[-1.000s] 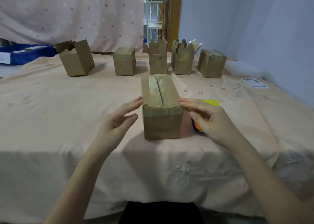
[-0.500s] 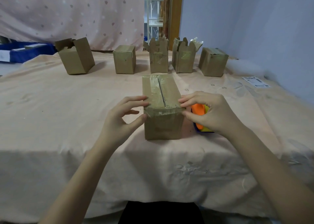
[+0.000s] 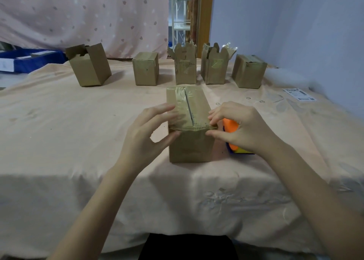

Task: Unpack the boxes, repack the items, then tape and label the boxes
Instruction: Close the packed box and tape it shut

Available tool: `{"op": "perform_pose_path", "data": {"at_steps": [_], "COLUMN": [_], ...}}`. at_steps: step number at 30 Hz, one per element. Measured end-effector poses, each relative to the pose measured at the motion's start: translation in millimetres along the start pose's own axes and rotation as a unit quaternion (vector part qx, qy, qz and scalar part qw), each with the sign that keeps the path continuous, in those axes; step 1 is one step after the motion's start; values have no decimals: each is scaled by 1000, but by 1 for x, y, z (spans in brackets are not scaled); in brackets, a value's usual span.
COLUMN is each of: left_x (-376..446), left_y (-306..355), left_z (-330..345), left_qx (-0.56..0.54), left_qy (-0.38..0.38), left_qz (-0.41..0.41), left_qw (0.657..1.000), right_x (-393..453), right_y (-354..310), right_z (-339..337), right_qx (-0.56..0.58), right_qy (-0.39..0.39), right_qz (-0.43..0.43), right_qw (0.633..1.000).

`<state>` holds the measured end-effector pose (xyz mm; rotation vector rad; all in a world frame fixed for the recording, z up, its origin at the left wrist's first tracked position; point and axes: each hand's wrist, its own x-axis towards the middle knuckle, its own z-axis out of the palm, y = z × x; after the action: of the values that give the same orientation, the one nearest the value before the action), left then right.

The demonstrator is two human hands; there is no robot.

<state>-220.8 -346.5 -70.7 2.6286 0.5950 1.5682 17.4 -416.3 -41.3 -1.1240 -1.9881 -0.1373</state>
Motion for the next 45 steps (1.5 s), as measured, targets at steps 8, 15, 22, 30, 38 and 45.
{"op": "perform_pose_path", "data": {"at_steps": [8,15,22,30,38,45], "left_x": [1,8,12,2,0,-1], "left_y": [-1,15,2,-10,2,3], "left_z": [7,-4,5,10,14,6], "left_qx": [-93,-138,-23,54,64,33], "left_qy": [8,4,-42,-29,-33,-83], "left_qz": [-13,-121,-19,86,29,22], "left_qw": [996,983,999,994,997,996], "right_x": [-3,2,12,-6,-1,-8], "right_y": [-1,-13,-6,0,-8,-2], "right_z": [8,-5,7,15,29,28], "right_qx": [113,152,-7,-63,-112,-61], "right_qy": [8,-60,-43,-12,8,-17], "right_qz": [19,108,34,-55,-22,-20], "right_qw": [993,981,998,996,993,998]}}
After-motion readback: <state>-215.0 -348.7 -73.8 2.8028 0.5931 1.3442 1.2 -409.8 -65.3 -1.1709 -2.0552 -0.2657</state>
